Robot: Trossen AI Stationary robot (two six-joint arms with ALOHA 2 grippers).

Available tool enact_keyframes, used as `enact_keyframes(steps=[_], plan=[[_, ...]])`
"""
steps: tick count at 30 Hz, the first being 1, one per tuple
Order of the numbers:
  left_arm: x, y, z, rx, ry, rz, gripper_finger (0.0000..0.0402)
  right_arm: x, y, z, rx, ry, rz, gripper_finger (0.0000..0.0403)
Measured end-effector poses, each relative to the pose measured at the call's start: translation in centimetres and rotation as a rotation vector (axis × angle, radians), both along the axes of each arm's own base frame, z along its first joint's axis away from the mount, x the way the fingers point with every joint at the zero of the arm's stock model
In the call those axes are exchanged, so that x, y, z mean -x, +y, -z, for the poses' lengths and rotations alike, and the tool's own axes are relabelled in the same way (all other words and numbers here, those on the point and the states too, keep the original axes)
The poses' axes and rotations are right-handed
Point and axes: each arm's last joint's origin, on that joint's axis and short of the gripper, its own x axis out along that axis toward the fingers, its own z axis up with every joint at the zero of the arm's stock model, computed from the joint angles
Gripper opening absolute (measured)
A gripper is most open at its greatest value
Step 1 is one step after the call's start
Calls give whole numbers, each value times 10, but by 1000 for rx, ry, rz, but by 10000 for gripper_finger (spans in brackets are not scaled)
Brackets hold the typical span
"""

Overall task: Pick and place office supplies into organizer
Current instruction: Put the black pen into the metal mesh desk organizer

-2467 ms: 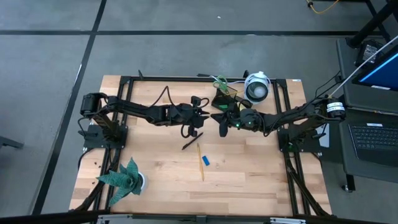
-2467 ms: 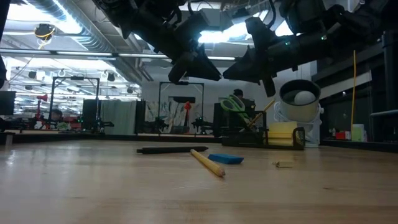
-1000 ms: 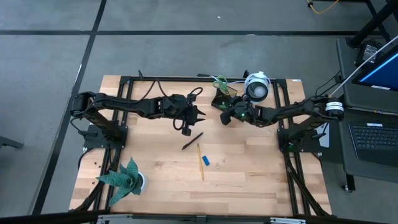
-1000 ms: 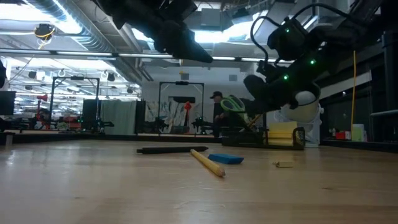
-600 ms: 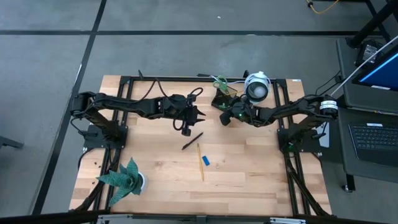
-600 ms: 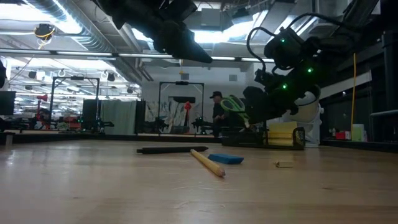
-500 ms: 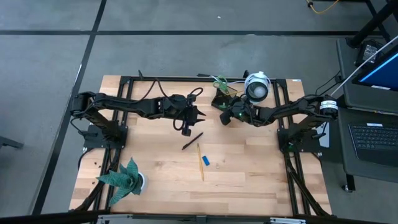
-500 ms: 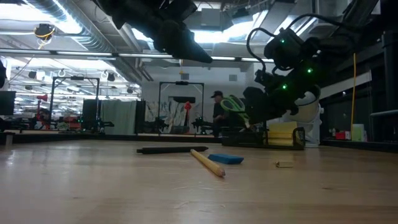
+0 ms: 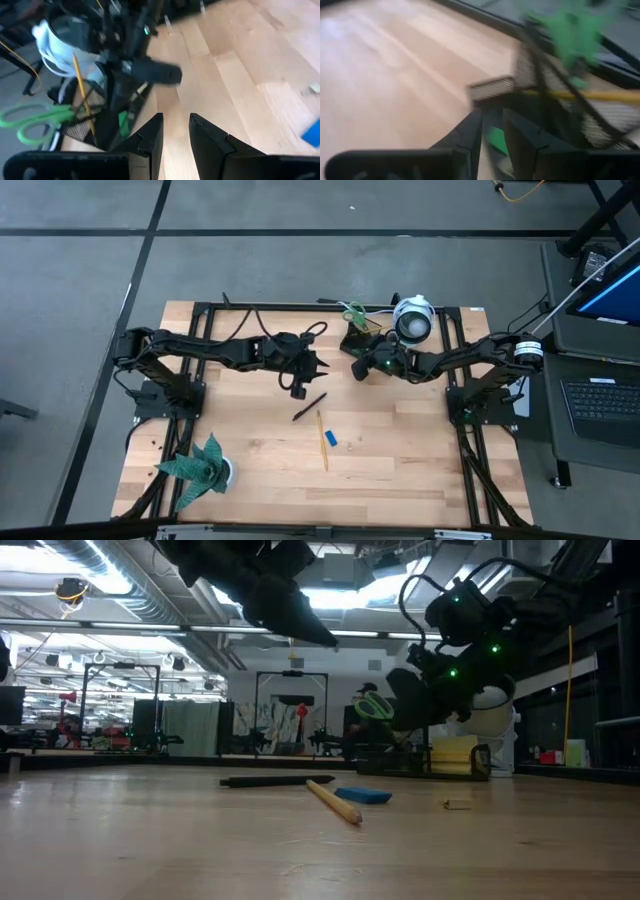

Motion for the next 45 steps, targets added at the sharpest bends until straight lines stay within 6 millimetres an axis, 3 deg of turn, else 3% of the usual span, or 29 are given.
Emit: enact_keyframes(steps=[5,11,18,26,38,45], plan=[[6,-2,9,78,108,-37,88,-6,3,-8,21,-51,-170,57],[13,-21,20,175,228,-159,88,-2,4,-29,72,-112,-197,7],[23,-57,28,169,346,-223,88,0,14,-47,94,-177,-409,6],[25,-87,31,327,328,-295,88,-3,33,-52,137,-185,-497,10],[5,-88,81,434,413,-491,88,-6,46,-54,140,-208,-546,20],[-4,-81,104,493,468,-480,88,-6,46,-56,151,-224,-544,13]])
